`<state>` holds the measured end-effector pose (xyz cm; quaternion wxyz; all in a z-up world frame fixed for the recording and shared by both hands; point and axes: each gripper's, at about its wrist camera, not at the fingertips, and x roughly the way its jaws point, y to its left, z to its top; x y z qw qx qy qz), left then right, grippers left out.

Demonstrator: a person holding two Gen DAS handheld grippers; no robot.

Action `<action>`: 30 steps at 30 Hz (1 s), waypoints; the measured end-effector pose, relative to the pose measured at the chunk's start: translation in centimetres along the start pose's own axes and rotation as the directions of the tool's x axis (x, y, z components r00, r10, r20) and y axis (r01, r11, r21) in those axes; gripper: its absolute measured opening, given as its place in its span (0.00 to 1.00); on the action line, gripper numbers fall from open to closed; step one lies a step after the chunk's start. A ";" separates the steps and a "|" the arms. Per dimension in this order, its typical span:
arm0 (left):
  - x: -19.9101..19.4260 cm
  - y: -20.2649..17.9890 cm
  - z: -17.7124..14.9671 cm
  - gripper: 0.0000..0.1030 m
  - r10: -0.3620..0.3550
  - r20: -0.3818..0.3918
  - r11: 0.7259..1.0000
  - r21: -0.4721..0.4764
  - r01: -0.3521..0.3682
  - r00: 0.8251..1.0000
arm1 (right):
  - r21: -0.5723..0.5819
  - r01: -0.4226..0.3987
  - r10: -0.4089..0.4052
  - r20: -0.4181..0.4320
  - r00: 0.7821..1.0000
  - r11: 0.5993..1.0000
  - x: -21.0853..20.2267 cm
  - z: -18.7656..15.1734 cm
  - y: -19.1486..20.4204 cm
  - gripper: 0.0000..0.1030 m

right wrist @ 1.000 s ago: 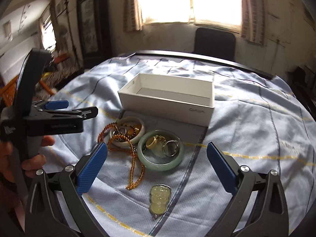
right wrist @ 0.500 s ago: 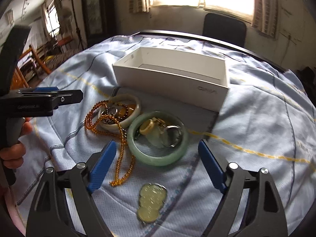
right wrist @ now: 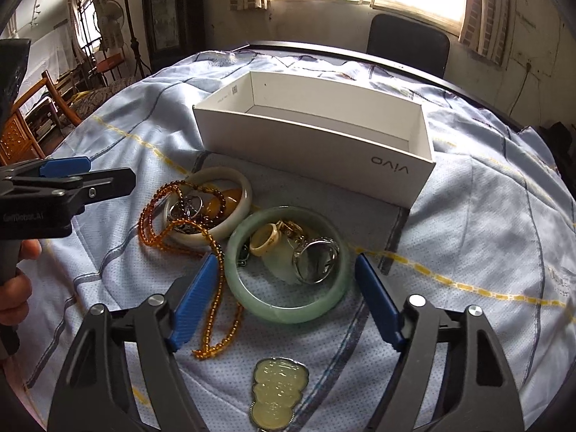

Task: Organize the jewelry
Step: 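Lower the right tool onto the green jade bangle and close on it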

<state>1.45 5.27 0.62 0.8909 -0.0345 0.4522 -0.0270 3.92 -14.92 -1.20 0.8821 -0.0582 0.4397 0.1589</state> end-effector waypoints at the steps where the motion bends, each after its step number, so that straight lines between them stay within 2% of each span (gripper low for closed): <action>1: 0.1 0.0 0.0 0.97 0.000 -0.004 1.000 0.000 0.000 1.000 | 0.001 -0.001 0.001 -0.002 1.000 1.000 0.1 0.0 0.0 0.72; 8: 0.3 0.4 0.1 0.97 0.000 -0.016 1.000 -0.012 0.000 1.000 | 0.042 -0.038 0.038 0.009 0.999 0.998 -0.3 0.0 -0.7 0.71; 14: 0.4 0.4 0.1 0.97 0.000 -0.024 1.000 -0.010 0.000 1.000 | 0.039 -0.032 0.032 0.002 0.999 0.999 0.0 0.1 -0.5 0.71; 18: 0.4 0.3 0.1 0.97 -0.001 -0.024 1.000 -0.009 0.001 1.000 | 0.084 -0.064 0.063 0.008 0.998 0.994 -0.3 0.0 -1.3 0.71; 22: 0.5 0.3 0.1 0.97 -0.001 -0.026 1.000 -0.009 0.001 1.000 | 0.084 -0.059 0.059 0.010 0.998 0.995 -0.1 0.2 -1.1 0.71; 30: 0.7 0.3 0.1 0.97 0.003 -0.036 1.000 -0.009 -0.004 0.999 | 0.042 0.017 -0.017 -0.006 1.000 0.999 0.3 0.2 -0.2 0.69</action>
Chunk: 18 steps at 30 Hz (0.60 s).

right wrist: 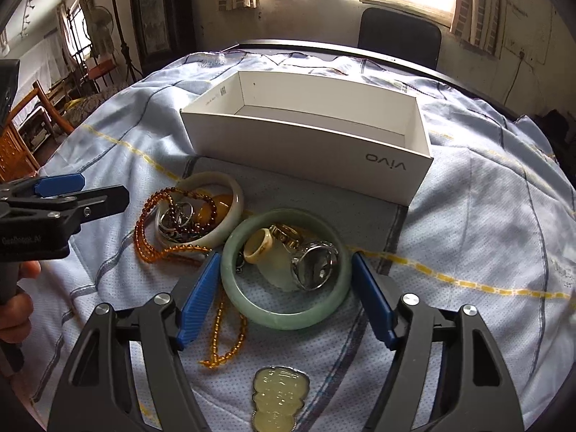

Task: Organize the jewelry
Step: 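Lower the right tool onto the green jade bangle and close on it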

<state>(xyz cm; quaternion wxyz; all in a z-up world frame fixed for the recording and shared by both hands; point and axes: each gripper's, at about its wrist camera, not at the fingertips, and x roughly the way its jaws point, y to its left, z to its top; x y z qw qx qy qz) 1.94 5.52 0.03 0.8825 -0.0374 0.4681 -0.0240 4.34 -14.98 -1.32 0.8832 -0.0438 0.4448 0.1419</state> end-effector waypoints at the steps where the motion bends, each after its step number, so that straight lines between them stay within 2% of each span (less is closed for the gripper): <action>1: 0.0 0.0 0.0 0.97 0.002 -0.001 1.000 0.000 -0.002 1.000 | 0.002 -0.003 0.003 0.000 1.000 1.000 0.0 0.0 -0.1 0.69; 13: 0.3 0.2 0.0 0.97 0.004 -0.011 1.000 0.000 -0.004 1.000 | 0.015 -0.031 0.031 0.054 0.998 0.999 -1.4 -0.2 -0.3 0.68; 18: 0.5 -0.4 -0.1 0.97 -0.001 -0.020 0.999 0.046 0.002 1.000 | 0.052 -0.036 0.033 0.053 0.998 0.998 -3.1 -0.9 -0.8 0.69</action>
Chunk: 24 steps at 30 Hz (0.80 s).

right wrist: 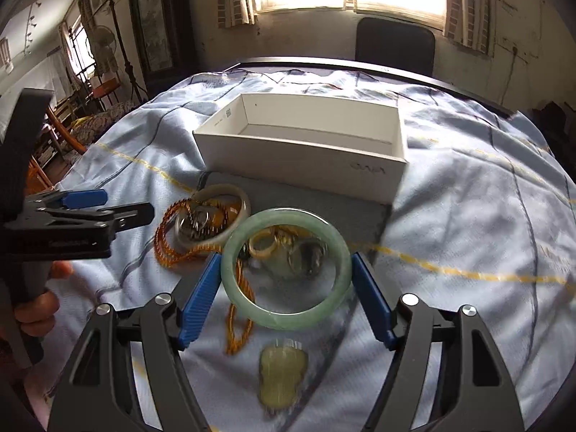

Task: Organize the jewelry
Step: 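Lower the right tool onto the green jade bangle and close on it, then lift the jade bangle with the right tool while the left tool reaches toward the amber necklace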

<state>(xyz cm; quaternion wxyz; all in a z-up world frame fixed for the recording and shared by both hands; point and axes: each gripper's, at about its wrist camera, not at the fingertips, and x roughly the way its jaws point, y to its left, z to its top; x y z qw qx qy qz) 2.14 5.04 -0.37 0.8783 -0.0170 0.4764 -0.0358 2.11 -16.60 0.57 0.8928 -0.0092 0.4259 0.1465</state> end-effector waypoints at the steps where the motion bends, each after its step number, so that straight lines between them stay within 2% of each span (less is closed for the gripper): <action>1: 0.0 -0.4 -0.1 0.97 -0.009 -0.003 1.000 0.022 0.009 1.000 | 0.012 0.003 -0.003 -0.003 1.000 1.000 -0.5 -0.4 -0.1 0.69; 5: -0.4 -2.1 -0.5 0.97 -0.070 0.006 0.991 0.117 0.069 0.998 | 0.073 -0.033 0.034 -0.017 0.999 0.997 -1.8 -2.4 -0.9 0.69; 8: -0.7 -3.5 -1.1 0.97 -0.102 0.020 0.977 0.192 0.097 0.995 | 0.069 -0.038 0.038 -0.001 0.999 0.997 -2.3 -2.3 -1.0 0.69; 12: -0.2 -5.1 -1.9 0.97 -0.156 -0.022 0.946 0.283 0.156 0.988 | 0.073 -0.062 0.061 0.014 0.998 0.995 -2.9 -2.2 -1.3 0.69; 16: 0.5 -6.0 -2.5 0.97 -0.212 -0.096 0.919 0.318 0.232 0.973 | 0.081 -0.069 0.068 0.017 0.998 0.994 -3.0 -2.2 -1.8 0.69; 17: 0.8 -6.2 -2.6 0.97 -0.211 -0.115 0.914 0.329 0.237 0.971 | 0.084 -0.071 0.070 0.017 0.997 0.994 -3.0 -2.2 -1.9 0.69; 20: 0.8 -6.8 -3.1 0.97 -0.199 -0.107 0.902 0.368 0.225 0.974 | 0.092 -0.071 0.069 0.022 0.997 0.993 -3.1 -2.1 -2.2 0.69; 24: 0.9 -6.9 -3.3 0.97 -0.192 -0.106 0.900 0.377 0.218 0.976 | 0.089 -0.072 0.069 0.034 0.997 0.993 -3.5 -2.0 -2.2 0.69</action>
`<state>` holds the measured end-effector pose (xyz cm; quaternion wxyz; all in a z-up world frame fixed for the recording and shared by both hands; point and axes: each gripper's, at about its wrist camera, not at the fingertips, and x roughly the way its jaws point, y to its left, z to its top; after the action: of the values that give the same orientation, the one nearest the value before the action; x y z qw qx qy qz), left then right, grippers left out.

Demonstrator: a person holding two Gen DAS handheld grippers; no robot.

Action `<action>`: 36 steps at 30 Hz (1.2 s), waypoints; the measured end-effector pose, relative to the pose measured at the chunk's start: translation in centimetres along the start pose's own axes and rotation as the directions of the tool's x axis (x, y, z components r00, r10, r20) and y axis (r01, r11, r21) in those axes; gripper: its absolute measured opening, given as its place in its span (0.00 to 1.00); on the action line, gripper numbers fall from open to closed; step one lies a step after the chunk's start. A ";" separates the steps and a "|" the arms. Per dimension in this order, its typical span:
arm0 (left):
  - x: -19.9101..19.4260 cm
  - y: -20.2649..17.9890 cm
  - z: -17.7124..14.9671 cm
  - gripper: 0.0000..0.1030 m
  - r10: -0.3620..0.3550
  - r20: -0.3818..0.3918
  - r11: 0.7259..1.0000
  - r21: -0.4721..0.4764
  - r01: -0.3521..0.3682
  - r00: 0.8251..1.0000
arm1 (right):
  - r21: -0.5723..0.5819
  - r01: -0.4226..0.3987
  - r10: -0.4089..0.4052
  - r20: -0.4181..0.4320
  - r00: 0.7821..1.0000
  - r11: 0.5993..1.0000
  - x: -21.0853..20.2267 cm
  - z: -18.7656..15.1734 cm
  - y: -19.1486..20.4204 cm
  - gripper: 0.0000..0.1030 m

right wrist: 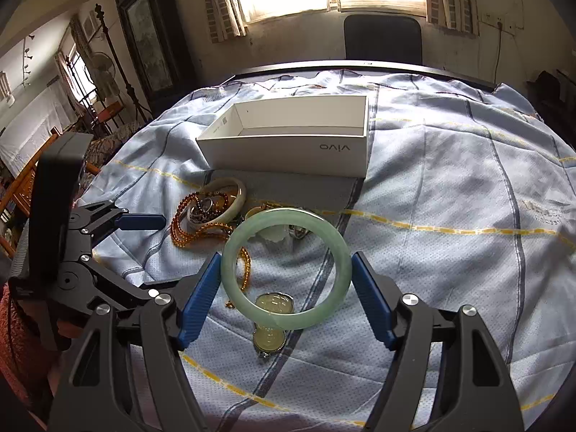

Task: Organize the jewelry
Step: 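Lift the jade bangle with the right tool while the left tool reaches toward the amber necklace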

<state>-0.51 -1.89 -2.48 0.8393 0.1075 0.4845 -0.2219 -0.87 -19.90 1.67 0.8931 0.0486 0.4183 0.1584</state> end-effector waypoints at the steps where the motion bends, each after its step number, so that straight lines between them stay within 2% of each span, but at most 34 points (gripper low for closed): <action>1: 0.0 0.0 0.0 0.97 -0.003 0.002 1.000 0.002 0.003 1.000 | -0.001 0.000 0.000 -0.001 1.000 1.000 0.0 0.0 0.0 0.69; 22: 0.2 0.0 0.1 0.97 0.017 0.015 1.000 0.002 -0.017 1.000 | -0.003 -0.001 0.002 0.006 1.000 1.000 -0.1 0.0 0.0 0.69; 23: 0.2 0.1 0.2 0.97 0.008 0.020 1.000 0.000 -0.008 1.000 | -0.002 -0.001 0.001 0.006 1.000 1.000 -0.1 0.0 0.0 0.69; 28: -0.6 0.1 0.8 0.97 -0.148 0.054 0.989 -0.021 0.149 0.988 | 0.001 0.000 0.000 0.006 1.000 1.000 -0.1 0.1 -0.1 0.69; 31: -0.8 -0.5 0.8 0.86 -0.185 0.064 0.983 0.006 0.185 0.981 | 0.004 -0.001 0.001 0.012 1.000 1.000 -0.2 0.2 -0.2 0.69; 36: -0.5 -1.5 0.6 0.70 -0.098 0.073 0.994 0.065 0.093 0.992 | 0.012 -0.003 0.003 0.011 1.000 1.000 -0.2 0.2 -0.3 0.69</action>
<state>-1.00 -3.29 -1.72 0.8419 0.1013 0.4496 -0.2806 -0.75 -20.28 1.90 0.8949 0.0553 0.4142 0.1570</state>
